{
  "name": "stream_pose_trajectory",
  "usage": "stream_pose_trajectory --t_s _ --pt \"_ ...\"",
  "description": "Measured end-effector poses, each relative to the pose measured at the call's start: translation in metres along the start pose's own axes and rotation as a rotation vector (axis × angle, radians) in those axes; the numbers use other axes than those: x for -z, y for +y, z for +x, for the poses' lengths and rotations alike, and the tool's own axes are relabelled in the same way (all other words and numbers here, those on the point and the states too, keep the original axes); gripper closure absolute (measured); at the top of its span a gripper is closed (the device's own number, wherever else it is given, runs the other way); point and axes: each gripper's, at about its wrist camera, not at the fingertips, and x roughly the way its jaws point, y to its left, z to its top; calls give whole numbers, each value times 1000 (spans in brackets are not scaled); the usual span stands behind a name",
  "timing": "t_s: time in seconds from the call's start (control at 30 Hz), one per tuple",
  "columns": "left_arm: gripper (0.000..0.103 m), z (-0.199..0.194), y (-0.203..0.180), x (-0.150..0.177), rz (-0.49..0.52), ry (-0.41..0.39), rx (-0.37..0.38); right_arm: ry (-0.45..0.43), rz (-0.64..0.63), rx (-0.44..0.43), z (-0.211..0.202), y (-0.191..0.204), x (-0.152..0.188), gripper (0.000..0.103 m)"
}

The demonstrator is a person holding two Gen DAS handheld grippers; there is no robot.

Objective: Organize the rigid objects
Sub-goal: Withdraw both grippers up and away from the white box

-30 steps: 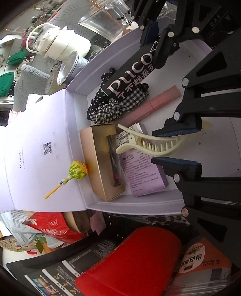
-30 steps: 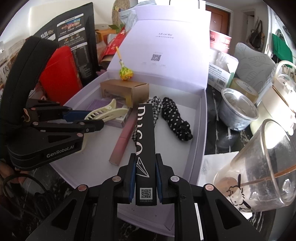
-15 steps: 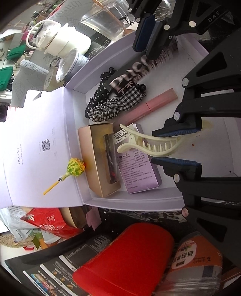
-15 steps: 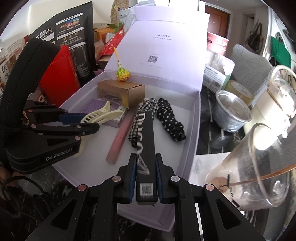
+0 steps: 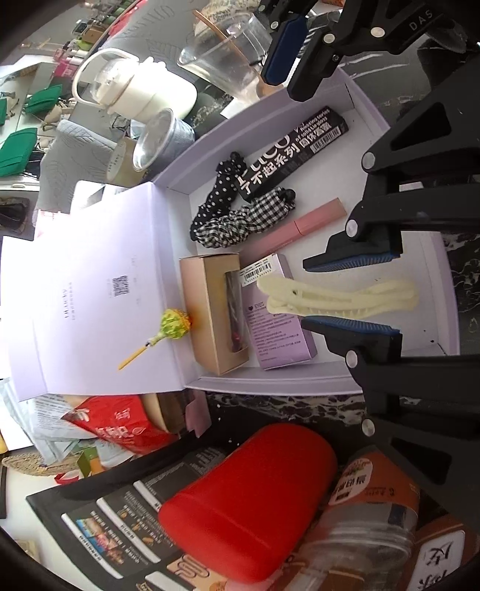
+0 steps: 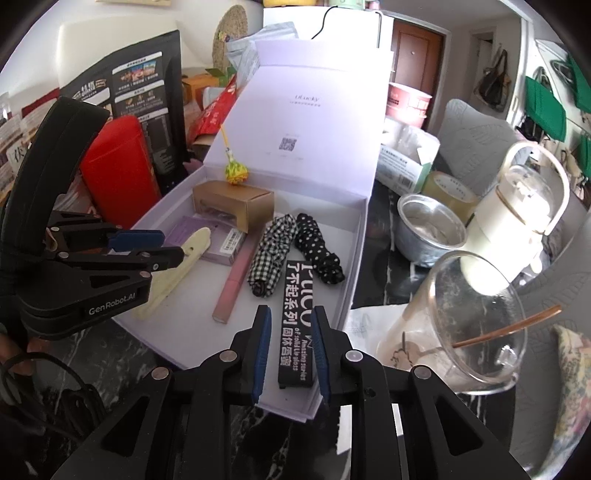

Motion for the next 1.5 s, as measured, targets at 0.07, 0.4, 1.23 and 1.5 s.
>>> stream_pose_trajectory --t_s 0.07,0.4,1.23,1.5 --pt "79 -6 0 0 -3 -9 -4 -9 2 2 -5 0 0 81" --pt "79 -44 4 4 -30 -63 -18 -55 13 5 -34 2 -1 81" --pt "0 -185 11 58 -112 -315 -113 -243 3 55 -136 32 21 19" --pt "0 -197 6 96 -125 -299 -100 -218 46 44 -152 41 48 19"
